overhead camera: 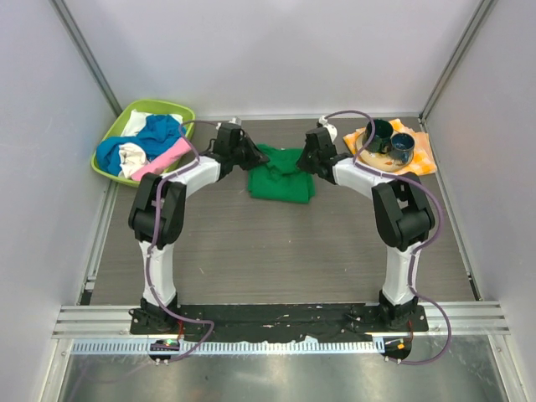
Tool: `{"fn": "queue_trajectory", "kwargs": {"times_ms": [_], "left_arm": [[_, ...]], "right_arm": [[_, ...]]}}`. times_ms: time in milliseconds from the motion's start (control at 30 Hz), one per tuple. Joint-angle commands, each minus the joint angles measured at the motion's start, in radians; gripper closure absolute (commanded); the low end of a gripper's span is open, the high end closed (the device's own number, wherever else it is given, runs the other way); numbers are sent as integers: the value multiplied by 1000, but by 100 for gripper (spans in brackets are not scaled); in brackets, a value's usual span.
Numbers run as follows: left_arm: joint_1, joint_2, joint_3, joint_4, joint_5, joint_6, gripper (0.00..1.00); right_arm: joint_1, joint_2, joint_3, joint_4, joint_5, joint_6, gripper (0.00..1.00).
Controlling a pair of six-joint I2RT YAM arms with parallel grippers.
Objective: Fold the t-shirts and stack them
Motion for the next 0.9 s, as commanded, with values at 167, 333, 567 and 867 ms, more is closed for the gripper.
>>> {"fn": "queue_trajectory", "kwargs": {"times_ms": [167,333,567,867], "left_arm": [[83,212,364,-7,75,13,0],[95,158,328,56,93,13,0],[92,-34,98,89,86,-3,0],[95,-272,-283,177,7,-27,0]], "right_arm": [[-64,110,226,38,88,-50,51],[-54,30,150,97,150,-94,4],[9,-96,102,72,78,-120,2],[40,38,224,87,-183,-77,1]]}}
